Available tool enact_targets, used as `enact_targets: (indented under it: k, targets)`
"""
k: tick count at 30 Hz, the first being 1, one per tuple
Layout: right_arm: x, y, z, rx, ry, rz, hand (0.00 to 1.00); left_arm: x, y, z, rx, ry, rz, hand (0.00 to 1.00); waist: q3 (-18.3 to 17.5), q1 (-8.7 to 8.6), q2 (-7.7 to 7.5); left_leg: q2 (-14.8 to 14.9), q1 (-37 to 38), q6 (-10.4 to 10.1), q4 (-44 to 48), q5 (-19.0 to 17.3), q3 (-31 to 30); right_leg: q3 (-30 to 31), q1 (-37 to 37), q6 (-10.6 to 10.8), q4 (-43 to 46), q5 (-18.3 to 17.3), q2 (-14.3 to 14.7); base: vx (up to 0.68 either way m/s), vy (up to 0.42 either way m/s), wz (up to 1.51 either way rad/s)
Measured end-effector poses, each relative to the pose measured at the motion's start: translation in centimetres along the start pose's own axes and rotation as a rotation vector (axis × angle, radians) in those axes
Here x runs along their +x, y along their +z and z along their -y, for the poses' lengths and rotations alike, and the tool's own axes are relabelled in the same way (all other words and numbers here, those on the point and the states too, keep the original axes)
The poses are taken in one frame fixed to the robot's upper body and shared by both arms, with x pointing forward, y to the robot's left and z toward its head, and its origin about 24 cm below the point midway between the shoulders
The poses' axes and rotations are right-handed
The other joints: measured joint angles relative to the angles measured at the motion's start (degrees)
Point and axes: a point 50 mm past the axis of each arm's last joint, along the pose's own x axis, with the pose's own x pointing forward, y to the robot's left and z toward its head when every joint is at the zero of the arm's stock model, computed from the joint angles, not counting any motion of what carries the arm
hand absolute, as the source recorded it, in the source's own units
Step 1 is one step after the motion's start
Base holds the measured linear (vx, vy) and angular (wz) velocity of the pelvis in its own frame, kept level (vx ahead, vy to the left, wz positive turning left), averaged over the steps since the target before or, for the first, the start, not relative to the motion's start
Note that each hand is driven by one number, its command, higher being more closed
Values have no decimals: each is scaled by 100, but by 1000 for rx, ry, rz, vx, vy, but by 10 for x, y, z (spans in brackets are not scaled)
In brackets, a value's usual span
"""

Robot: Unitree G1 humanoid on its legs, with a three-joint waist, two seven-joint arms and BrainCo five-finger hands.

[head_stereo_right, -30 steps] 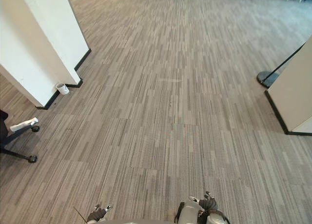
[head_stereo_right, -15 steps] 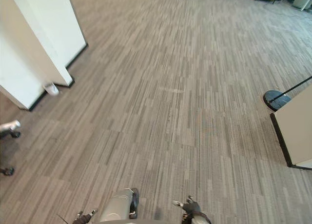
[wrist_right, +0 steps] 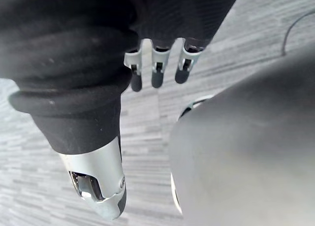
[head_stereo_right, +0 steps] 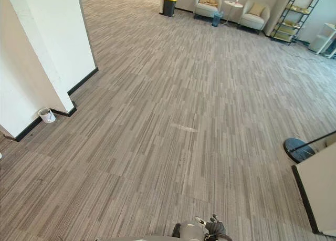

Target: Organize washtable

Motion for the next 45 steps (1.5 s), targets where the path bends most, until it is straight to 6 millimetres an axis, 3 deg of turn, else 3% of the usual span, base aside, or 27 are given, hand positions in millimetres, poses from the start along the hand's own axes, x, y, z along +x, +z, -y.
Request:
enact_targets:
  k: [1,2,4,6,7,8,9,11,12,14,16,17,18,21,23,26,27,29,30,31,33,35,36,40,41,42,45]
  targets:
    - [1,3,4,-9,-6,8,0,-1,-3,5,-7,-9,-11,0,-15,17,144,96,63,-70,63,-8,-10,-48,39,-62,139,-159,113,653,-167,0]
    - [1,6,5,-18,-8,20,0,-1,-3,11,-20,-21,-6,0,-72,9,161,207,82,-265,214,168,-36,-31,8,-174,518,-490,143,634,-168,-9]
    - [1,8,7,-8,-15,26,0,-3,-2,20,-27,-41,5,0,-82,-20,236,149,328,-394,284,648,-136,-4,1,-187,1234,-1082,32,575,-169,-16]
    - [1,6,11,-28,-21,13,0,-4,-5,26,-37,-58,-1,0,-192,-15,347,161,237,-426,742,907,-189,17,169,-147,1233,-1355,107,528,-136,-20]
    - [2,8,13,-45,-23,10,0,-4,-3,30,-43,-73,8,0,-193,-22,450,223,-221,-471,1842,1154,-333,25,372,-116,1083,-1474,219,450,-70,-26]
    - [2,9,16,-60,-27,8,0,-4,-2,32,-54,-84,7,0,-181,-17,550,291,-851,-651,3108,1911,-441,52,632,-110,826,-1510,352,418,-40,-22]
    - [2,9,17,-63,-29,8,0,-4,-2,29,-62,-75,9,0,-145,8,532,427,-1180,-803,3787,2126,-428,80,803,-119,666,-1519,407,379,9,-15]
    - [3,9,16,-74,-28,-1,0,-3,-2,23,-87,-55,5,0,-37,18,537,1022,-2144,-191,5383,1653,160,166,1468,-160,236,-1651,558,380,14,-4]
    - [4,5,12,-73,-23,-26,0,-4,-5,14,-74,-38,-2,0,2,30,445,1117,-2551,-70,5548,1313,369,237,1844,-88,-60,-1695,541,311,-1,-6]
    - [5,1,6,-80,-8,-55,0,-4,-9,7,-44,-29,-10,0,27,71,295,1077,-3088,-107,4968,884,569,337,2254,9,-359,-1683,452,324,41,-21]
    - [5,-1,3,-84,-3,-68,0,-4,-10,2,-20,-25,-14,0,117,197,154,840,-3510,-206,2939,788,652,468,2538,286,-517,-1802,260,427,202,-29]
    - [5,-1,2,-82,-4,-67,0,-4,-11,1,-21,-24,-16,0,138,186,178,735,-3521,-246,2333,850,602,477,2565,384,-526,-1858,211,478,341,-23]
    - [5,-2,4,-87,-12,-70,0,-4,-13,-2,-22,-16,-26,0,141,230,167,362,-3451,-211,1427,1625,357,602,2639,611,-508,-1999,12,423,318,-14]
    - [4,-5,-11,-123,37,-80,0,0,5,-4,-7,-14,32,0,165,319,-178,9,-3408,-92,1501,1439,432,662,2677,497,-633,-1842,-206,384,182,6]
    - [6,-3,-15,-126,45,-82,0,1,8,-6,-15,-9,42,0,205,335,-178,-46,-3436,-40,1897,1219,373,726,2794,494,-583,-1726,-283,427,185,-6]
    - [5,-4,-10,-91,26,-83,0,0,6,-5,-25,-10,35,0,146,323,-198,-261,-3183,99,1895,1003,284,1127,2496,617,292,-1595,-536,277,139,-22]
    - [5,-4,0,-79,-4,-81,0,-1,3,-3,-21,-18,25,0,122,315,-54,-305,-2965,148,1686,592,172,1302,2034,650,1317,-1611,-627,267,147,-19]
    - [5,-4,5,-49,-19,-83,0,0,3,-2,11,-27,22,0,162,290,-149,-493,-2656,271,1675,468,322,1538,1460,766,2753,-1211,-1009,208,78,-12]
    - [5,-2,7,-47,-19,-72,0,-1,2,-3,17,-27,17,0,196,223,-12,-501,-2376,335,1636,357,338,1532,1333,700,3296,-671,-1102,221,77,-3]
    - [5,0,6,-54,-13,-61,0,-1,2,-3,17,-27,20,0,193,146,13,-481,-2152,382,1574,305,340,1500,1282,659,3652,-770,-1125,322,101,-1]
    - [5,1,4,-53,-6,-58,0,0,4,-1,19,-32,25,0,189,116,22,-429,-1734,375,1263,309,372,1262,1043,580,3956,-1352,-1079,221,39,-4]
    - [6,4,3,-48,-5,-42,0,0,3,3,16,-42,23,0,171,38,59,-209,-1361,266,840,373,412,742,777,530,3444,-1856,-743,200,-32,-10]
    - [5,5,2,-48,-4,-34,0,-1,3,4,13,-44,22,0,170,8,62,-128,-1251,239,712,389,419,581,708,487,3017,-1920,-633,175,-78,-5]
    - [4,7,2,-43,-4,-9,0,0,7,9,19,-53,35,0,171,7,65,127,-1042,21,625,334,411,433,535,458,1095,-1753,-509,267,-178,2]
    - [3,5,0,-58,4,-13,0,1,9,8,25,-53,42,0,153,14,12,189,-1030,-205,739,214,396,476,560,302,315,-1033,-498,347,-299,-5]
    - [3,5,-1,-56,9,-8,0,1,8,9,27,-51,35,0,148,18,-4,285,-940,-441,831,35,352,466,648,452,263,-410,-442,322,-297,-12]
    - [4,11,6,-73,-5,9,0,-2,4,21,32,-78,35,0,121,0,290,656,-746,-469,810,19,344,412,689,398,517,-854,-116,177,-226,-16]
